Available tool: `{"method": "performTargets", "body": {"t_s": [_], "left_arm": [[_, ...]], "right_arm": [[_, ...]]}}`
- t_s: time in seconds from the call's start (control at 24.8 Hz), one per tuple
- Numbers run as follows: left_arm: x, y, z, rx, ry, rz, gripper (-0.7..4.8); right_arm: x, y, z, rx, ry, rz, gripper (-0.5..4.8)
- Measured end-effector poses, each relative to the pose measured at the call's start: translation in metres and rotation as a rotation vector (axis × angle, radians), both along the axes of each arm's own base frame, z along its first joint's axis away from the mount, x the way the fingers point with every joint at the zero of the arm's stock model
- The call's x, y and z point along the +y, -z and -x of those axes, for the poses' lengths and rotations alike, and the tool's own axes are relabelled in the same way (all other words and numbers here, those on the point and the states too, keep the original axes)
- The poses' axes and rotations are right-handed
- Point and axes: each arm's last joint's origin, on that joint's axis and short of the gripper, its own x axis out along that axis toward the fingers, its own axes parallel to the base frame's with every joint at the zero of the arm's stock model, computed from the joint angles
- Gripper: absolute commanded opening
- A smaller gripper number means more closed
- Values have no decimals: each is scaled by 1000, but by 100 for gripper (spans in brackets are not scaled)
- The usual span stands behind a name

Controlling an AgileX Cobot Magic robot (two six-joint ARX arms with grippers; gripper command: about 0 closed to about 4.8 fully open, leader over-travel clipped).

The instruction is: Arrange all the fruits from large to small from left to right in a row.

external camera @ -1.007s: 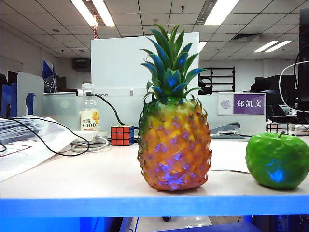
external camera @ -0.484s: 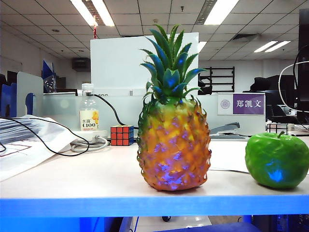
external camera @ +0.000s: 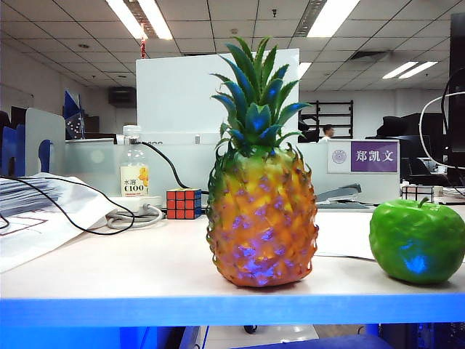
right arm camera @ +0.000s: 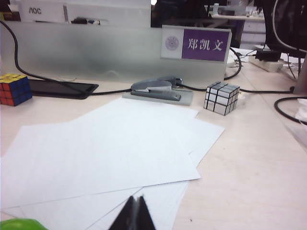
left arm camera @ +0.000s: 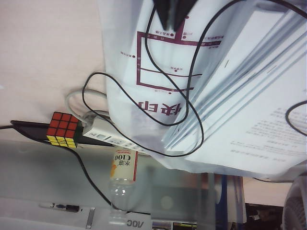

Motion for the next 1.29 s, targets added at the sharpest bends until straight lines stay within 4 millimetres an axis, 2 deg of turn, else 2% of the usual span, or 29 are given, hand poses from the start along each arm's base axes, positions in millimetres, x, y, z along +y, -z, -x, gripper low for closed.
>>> {"method": "performTargets", "body": {"t_s": [0.28, 0.77, 1.29], "left_arm": [[0, 0, 0, 0, 0, 0, -5], [0, 0, 0, 0, 0, 0, -5], [0, 0, 0, 0, 0, 0, -5]], "right_arm": [[-10, 0, 0, -1, 71, 25, 0], [3, -1, 0, -21, -78, 45, 0], [3, -1, 0, -19, -79, 33, -1]]}}
